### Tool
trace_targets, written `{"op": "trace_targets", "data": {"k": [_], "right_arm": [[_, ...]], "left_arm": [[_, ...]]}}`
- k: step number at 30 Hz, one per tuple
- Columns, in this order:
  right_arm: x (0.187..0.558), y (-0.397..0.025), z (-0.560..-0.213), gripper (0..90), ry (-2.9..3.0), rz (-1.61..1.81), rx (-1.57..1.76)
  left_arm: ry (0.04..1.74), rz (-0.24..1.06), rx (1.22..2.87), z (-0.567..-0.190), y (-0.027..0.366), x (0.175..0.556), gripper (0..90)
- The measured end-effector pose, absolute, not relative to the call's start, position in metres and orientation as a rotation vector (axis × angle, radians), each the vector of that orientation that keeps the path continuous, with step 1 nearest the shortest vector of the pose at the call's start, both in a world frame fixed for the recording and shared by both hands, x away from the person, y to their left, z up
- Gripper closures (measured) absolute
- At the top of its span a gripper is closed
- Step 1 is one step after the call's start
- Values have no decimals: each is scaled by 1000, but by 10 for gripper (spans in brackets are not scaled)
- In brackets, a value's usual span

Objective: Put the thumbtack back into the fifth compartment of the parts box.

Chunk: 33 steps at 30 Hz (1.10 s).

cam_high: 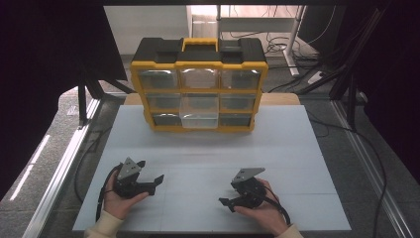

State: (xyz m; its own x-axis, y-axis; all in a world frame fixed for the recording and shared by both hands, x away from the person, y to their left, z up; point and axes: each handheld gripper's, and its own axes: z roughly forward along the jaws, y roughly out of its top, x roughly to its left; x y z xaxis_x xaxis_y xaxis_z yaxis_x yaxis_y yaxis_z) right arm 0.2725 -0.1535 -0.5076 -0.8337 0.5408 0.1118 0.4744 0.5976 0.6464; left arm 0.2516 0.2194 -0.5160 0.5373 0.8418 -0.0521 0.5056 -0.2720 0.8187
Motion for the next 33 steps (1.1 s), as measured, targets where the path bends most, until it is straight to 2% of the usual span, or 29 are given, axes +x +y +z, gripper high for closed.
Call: {"op": "trace_targets", "data": {"k": [10, 21, 24, 29, 33], "right_arm": [[270, -133, -517, 336, 2753, 959, 769], [263, -127, -521, 568, 2747, 912, 705], [263, -128, -520, 682, 2740, 908, 715], [263, -127, -519, 809, 2754, 901, 725], [265, -129, -520, 827, 2761, 912, 745]], "left_arm": [[1094, 507, 1941, -516, 219, 252, 130], [1092, 508, 1942, -516, 219, 252, 131], [1092, 509, 1942, -516, 219, 251, 131], [1091, 510, 1942, -516, 219, 251, 131], [1091, 510, 1942, -516, 219, 251, 131]]}}
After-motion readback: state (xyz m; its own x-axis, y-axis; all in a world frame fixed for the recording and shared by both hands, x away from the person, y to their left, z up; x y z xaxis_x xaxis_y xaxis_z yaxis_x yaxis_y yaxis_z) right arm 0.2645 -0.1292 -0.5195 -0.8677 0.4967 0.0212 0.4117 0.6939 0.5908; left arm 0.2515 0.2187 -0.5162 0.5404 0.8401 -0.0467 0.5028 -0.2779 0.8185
